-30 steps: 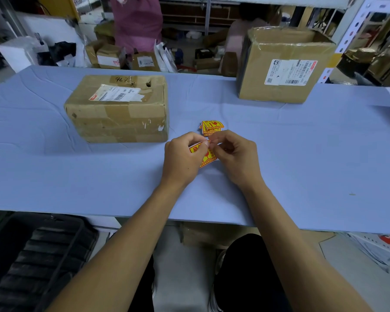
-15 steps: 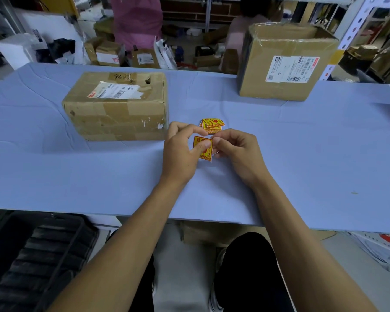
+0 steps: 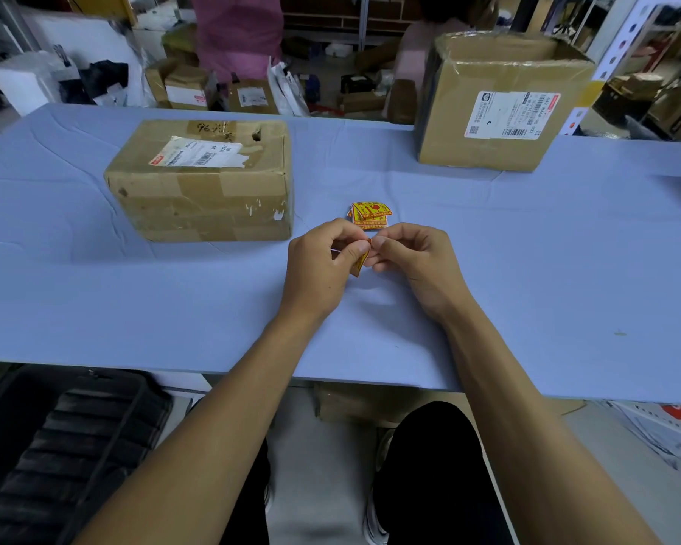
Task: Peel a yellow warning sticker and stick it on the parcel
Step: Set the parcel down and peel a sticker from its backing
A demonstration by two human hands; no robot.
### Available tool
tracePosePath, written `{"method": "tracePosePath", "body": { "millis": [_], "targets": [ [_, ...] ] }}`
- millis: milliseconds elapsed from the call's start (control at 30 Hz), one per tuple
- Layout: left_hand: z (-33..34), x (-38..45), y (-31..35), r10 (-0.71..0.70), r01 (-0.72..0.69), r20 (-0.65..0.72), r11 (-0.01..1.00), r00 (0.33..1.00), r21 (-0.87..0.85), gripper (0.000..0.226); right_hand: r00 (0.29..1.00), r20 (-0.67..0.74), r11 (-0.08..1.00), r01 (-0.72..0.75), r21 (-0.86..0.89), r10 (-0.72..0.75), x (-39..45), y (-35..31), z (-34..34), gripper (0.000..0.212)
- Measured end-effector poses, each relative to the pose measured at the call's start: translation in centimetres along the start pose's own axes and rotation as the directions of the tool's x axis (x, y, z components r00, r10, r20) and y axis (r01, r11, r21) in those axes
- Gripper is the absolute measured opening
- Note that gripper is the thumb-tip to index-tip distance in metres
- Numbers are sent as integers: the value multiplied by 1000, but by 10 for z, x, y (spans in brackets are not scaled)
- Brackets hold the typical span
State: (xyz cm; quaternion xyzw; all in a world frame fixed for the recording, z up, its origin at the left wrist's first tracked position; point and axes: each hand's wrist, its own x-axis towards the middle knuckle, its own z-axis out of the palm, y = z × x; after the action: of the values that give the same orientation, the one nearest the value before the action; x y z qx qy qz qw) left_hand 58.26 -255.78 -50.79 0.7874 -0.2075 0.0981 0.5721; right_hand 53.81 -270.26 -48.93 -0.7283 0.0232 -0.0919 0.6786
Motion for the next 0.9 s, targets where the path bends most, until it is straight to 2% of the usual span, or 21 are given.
{"method": "tracePosePath", "body": {
  "millis": [600, 900],
  "targets": [
    [-1, -1, 0, 53, -53, 8, 998, 999, 26, 4, 1000, -20, 1000, 1, -7, -1, -1, 0, 2, 26],
    [-1, -1, 2, 35, -35, 12, 999, 999, 0, 5, 1000, 6, 999, 26, -42, -26, 1, 4, -1, 18]
  ]
}}
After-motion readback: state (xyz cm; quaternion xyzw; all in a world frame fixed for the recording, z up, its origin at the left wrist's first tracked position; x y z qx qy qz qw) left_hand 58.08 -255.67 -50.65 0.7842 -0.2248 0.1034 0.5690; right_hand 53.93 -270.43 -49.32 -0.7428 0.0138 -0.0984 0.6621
